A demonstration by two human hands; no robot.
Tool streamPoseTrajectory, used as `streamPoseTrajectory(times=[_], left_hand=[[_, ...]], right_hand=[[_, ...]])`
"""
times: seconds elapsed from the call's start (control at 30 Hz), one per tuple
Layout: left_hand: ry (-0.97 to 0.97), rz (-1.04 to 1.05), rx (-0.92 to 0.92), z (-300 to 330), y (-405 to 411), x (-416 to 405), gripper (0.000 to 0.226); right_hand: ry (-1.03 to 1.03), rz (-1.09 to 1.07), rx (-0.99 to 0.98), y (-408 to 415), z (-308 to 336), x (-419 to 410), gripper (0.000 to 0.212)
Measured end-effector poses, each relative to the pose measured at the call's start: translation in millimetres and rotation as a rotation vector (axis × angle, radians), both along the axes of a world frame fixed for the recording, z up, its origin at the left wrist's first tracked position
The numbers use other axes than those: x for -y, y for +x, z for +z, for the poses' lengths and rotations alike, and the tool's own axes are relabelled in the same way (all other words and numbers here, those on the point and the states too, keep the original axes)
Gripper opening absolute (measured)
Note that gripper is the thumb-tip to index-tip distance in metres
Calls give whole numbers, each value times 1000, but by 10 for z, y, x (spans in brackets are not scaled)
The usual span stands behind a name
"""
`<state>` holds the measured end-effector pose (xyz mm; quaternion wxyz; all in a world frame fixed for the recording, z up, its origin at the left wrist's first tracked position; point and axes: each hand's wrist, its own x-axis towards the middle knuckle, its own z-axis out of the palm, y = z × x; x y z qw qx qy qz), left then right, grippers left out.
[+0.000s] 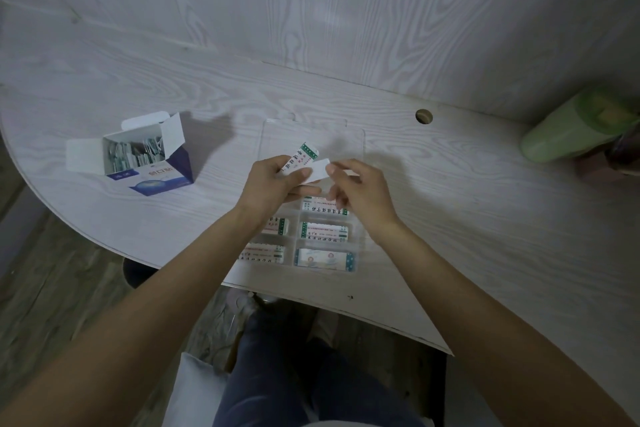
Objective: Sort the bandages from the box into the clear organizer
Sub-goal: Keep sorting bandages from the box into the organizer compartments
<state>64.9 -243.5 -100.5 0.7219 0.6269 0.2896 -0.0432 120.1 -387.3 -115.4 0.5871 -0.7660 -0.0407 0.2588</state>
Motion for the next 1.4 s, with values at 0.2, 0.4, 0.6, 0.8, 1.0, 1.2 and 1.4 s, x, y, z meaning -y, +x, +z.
streamPoseTrajectory(times=[0.2, 0.4, 0.6, 0.8, 1.0, 1.2, 1.4], left_hand=[[-44, -58, 22, 22, -10, 39, 17], [33, -73, 24, 3, -37, -11, 18], [237, 63, -4, -82, -48, -101, 18], [231, 56, -1, -114, -64, -120, 10], [161, 89, -3, -101, -65, -115, 8], [191, 32, 6, -125, -66, -116, 10], [177, -27, 23, -86, -78, -102, 6]], right_hand=[[328, -156, -361, 94, 88, 28, 5], [434, -240, -572, 107, 53, 87, 25], [-81, -57, -74, 98, -118, 137, 12], [-399, 96, 221, 31, -181, 126, 11], [-530, 214, 328, -27, -247, 87, 9], [-723, 342, 493, -34, -332, 74, 12], [-481, 133, 411, -14, -208, 17, 16]])
